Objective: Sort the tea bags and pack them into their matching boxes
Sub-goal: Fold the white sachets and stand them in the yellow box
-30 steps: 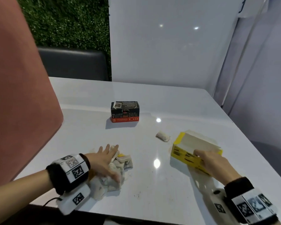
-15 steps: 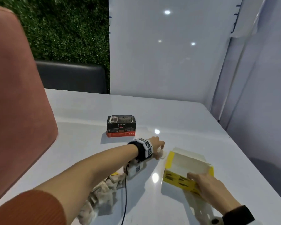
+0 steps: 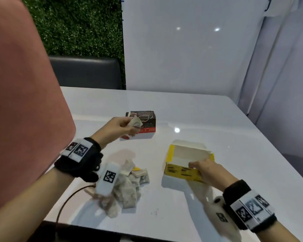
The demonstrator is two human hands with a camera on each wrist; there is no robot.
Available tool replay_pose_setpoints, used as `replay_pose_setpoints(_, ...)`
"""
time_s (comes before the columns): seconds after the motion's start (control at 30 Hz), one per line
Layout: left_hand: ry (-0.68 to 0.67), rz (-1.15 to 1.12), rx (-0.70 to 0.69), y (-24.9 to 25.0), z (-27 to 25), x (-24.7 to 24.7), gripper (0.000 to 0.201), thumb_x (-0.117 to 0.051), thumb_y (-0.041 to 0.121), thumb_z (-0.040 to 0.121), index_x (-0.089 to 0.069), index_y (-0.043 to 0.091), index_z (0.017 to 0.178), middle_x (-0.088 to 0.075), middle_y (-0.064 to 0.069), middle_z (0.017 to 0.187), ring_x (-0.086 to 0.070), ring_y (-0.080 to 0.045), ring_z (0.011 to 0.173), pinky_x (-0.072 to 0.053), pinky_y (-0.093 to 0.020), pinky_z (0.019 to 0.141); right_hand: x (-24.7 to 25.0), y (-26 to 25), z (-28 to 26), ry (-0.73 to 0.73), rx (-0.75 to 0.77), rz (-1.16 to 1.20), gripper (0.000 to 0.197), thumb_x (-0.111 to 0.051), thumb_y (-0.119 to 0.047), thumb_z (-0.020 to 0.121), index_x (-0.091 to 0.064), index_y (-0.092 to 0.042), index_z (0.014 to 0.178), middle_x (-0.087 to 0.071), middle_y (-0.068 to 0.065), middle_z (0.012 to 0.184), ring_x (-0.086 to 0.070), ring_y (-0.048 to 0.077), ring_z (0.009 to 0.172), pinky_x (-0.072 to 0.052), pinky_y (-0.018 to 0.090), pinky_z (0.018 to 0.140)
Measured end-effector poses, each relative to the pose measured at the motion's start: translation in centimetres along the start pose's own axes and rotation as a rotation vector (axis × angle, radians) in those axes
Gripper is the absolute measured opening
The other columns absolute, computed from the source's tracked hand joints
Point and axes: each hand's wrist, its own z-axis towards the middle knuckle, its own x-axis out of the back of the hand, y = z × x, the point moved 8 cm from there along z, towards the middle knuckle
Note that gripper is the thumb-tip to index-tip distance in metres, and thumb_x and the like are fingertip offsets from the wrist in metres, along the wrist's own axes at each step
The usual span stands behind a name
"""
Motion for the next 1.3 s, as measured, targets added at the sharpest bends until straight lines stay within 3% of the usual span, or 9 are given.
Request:
replay_pose_setpoints(0.27, 0.086, -0.267, 0.208, -8.0, -9.5, 2.4, 0.049, -0.080, 0.029, 0.050, -0.065, 0.011, 0.093, -0.072, -0.001, 0.076, -0.063, -0.010, 0.068, -0.051, -0.018, 0.059, 5.2, -8.8, -0.7, 0.300, 0.220, 0.094, 0.039, -0.047, -0.010, 0.093, -0.042, -0.019, 0.131, -0.049, 0.000, 0.124, -0.046, 0.020, 0.114, -0.045, 0.034, 0.085)
replay_pose_setpoints(0.47, 0.040, -0.276, 0.256, -7.8, -9.8, -1.2, 0.048, -0.077, 0.003, 0.071, -0.055, 0.008, 0.113, -0.072, -0.015, 0.092, -0.067, -0.019, 0.075, -0.054, -0.028, 0.066, 4.4, -15.2, 1.8, 0.102, 0.358, 0.762, 0.031, -0.057, -0.016, 0.092, -0.051, -0.015, 0.122, -0.065, 0.004, 0.101, -0.067, 0.022, 0.087, -0.055, 0.034, 0.081)
replay_pose_setpoints(0.63, -0.220, -0.816, 0.359, -7.6, -10.8, -5.1, 0.060, -0.092, 0.030, 0.047, -0.064, 0.000, 0.090, -0.061, -0.005, 0.069, -0.059, -0.014, 0.057, -0.053, -0.024, 0.055, 6.1, -17.4, 1.9, 0.060, 0.482, 1.004, 0.020, -0.059, -0.005, 0.089, -0.062, -0.017, 0.105, -0.063, 0.003, 0.076, -0.063, 0.018, 0.064, -0.057, 0.029, 0.064)
replay_pose_setpoints(0.7, -0.261, -0.955, 0.333, -7.2, -11.1, -5.6, 0.057, -0.092, 0.034, 0.045, -0.066, -0.001, 0.080, -0.063, -0.010, 0.074, -0.062, -0.016, 0.064, -0.054, -0.025, 0.059, 6.7, -17.6, 2.3, 0.067, 0.487, 0.948, 0.011, -0.061, -0.002, 0.087, -0.066, -0.011, 0.090, -0.063, 0.006, 0.071, -0.059, 0.011, 0.055, -0.052, 0.022, 0.058)
replay_pose_setpoints(0.8, -0.296, -1.135, 0.321, -6.0, -11.5, -5.9, 0.063, -0.089, 0.031, 0.055, -0.065, -0.004, 0.100, -0.066, -0.016, 0.093, -0.066, -0.021, 0.080, -0.056, -0.030, 0.069, 7.1, -17.9, 3.3, 0.074, 0.422, 0.803, 0.016, -0.056, 0.005, 0.083, -0.065, -0.008, 0.081, -0.061, 0.000, 0.064, -0.052, 0.001, 0.043, -0.046, 0.016, 0.049)
replay_pose_setpoints(0.93, -0.368, -1.389, 0.428, -5.5, -12.1, -6.0, 0.056, -0.083, 0.029, 0.065, -0.055, 0.000, 0.104, -0.053, -0.008, 0.086, -0.051, -0.014, 0.067, -0.050, -0.022, 0.059, 6.9, -18.1, 4.8, 0.079, 0.334, 0.743, 0.017, -0.049, 0.001, 0.084, -0.057, -0.012, 0.077, -0.056, -0.005, 0.068, -0.059, 0.012, 0.059, -0.039, 0.012, 0.043)
replay_pose_setpoints(1.03, -0.351, -1.587, 0.549, -6.7, -12.7, -6.0, 0.063, -0.084, 0.018, 0.066, -0.044, 0.005, 0.113, -0.045, -0.004, 0.085, -0.042, -0.010, 0.059, -0.042, -0.019, 0.049, 6.1, -17.1, 5.6, 0.154, 0.288, 0.510, 0.014, -0.049, 0.000, 0.085, -0.056, -0.006, 0.095, -0.057, 0.005, 0.084, -0.055, 0.023, 0.079, -0.044, 0.025, 0.061)
replay_pose_setpoints(1.13, -0.232, -1.649, 0.576, -7.6, -13.0, -5.4, 0.070, -0.084, -0.006, 0.057, -0.046, 0.000, 0.116, -0.052, -0.009, 0.092, -0.050, -0.009, 0.058, -0.046, -0.016, 0.046, 2.3, -17.0, 5.6, -0.074, 0.325, 0.073, 0.030, -0.055, -0.013, 0.088, -0.048, -0.005, 0.116, -0.054, 0.014, 0.113, -0.052, 0.031, 0.104, -0.044, 0.039, 0.082)
replay_pose_setpoints(1.3, -0.099, -1.617, 0.525, -8.0, -12.9, -4.6, 0.078, -0.089, -0.004, 0.044, -0.057, -0.017, 0.114, -0.062, -0.022, 0.115, -0.066, -0.024, 0.088, -0.058, -0.030, 0.073, 0.6, -17.4, 5.7, -0.101, 0.343, -0.072, 0.026, -0.048, -0.012, 0.091, -0.048, -0.005, 0.116, -0.055, 0.016, 0.115, -0.055, 0.034, 0.102, -0.044, 0.040, 0.076)
